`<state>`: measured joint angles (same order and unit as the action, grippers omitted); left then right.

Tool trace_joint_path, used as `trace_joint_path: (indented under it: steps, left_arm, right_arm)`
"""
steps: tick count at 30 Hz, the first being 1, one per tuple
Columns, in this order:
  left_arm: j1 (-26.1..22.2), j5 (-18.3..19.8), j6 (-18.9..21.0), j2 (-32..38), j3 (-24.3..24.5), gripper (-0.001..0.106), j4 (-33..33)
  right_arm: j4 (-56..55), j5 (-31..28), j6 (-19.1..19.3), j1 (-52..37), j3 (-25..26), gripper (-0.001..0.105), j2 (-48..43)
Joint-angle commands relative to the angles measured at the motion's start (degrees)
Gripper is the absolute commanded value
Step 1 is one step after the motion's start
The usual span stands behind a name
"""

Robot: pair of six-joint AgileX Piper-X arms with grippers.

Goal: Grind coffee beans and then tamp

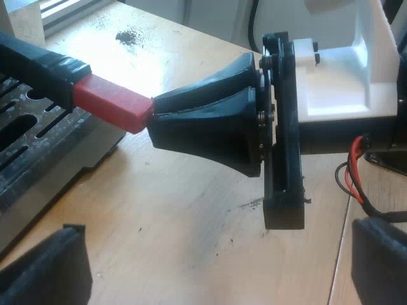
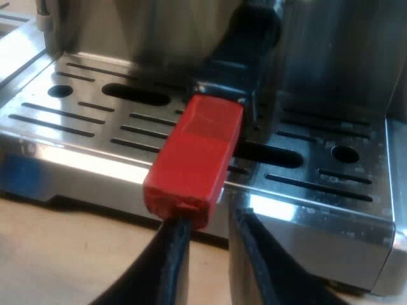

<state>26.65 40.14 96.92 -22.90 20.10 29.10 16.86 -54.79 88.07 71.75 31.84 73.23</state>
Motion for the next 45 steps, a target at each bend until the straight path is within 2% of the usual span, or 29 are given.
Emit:
trace_joint_path:
  steps: [1, 4, 9, 14, 16, 19, 23, 25, 36, 38, 45]
  left_arm:
    - [0.3, 0.8, 0.0, 0.1, 0.2, 0.085, -0.7]
    - [0.3, 0.8, 0.0, 0.1, 0.2, 0.085, -0.7]
    - [0.3, 0.8, 0.0, 0.1, 0.2, 0.085, -0.7]
    - [0.3, 0.8, 0.0, 0.1, 0.2, 0.085, -0.7]
    - [0.3, 0.8, 0.0, 0.1, 0.2, 0.085, -0.7]
    - [0.3, 0.8, 0.0, 0.1, 0.2, 0.085, -0.7]
    - [0.3, 0.8, 0.0, 0.1, 0.2, 0.085, -0.7]
    - [0.3, 0.8, 0.0, 0.1, 0.2, 0.085, -0.7]
    - [0.3, 0.8, 0.0, 0.1, 0.2, 0.085, -0.7]
    - [0.3, 0.8, 0.0, 0.1, 0.2, 0.085, -0.7]
    - [0.3, 0.8, 0.0, 0.1, 0.2, 0.085, -0.7]
  right_arm:
    - [5.2, -10.5, 0.7, -2.9, 1.4, 0.019, -0.5]
    - [5.2, -13.5, 0.7, -2.9, 1.4, 0.019, -0.5]
    - [5.2, -13.5, 0.7, -2.9, 1.4, 0.019, -0.5]
    - [4.8, -8.7, 0.3, -2.7, 1.4, 0.019, -0.5]
    - [4.5, -8.8, 0.3, -2.2, 1.4, 0.020, -0.5]
    - [2.6, -8.8, 0.1, -1.4, 1.4, 0.032, -0.5]
    - [-2.5, -7.4, -5.2, -0.6, 1.4, 0.052, -0.5]
    - [-3.8, -6.2, -6.8, -0.1, 1.4, 0.056, -0.5]
    - [-13.7, -4.5, -7.6, 3.6, 1.4, 0.057, -2.8]
    - [-15.7, -4.5, -9.8, 4.6, 1.4, 0.057, -3.9]
    - [-16.5, -4.4, -10.0, 8.6, 1.4, 0.057, -8.1]
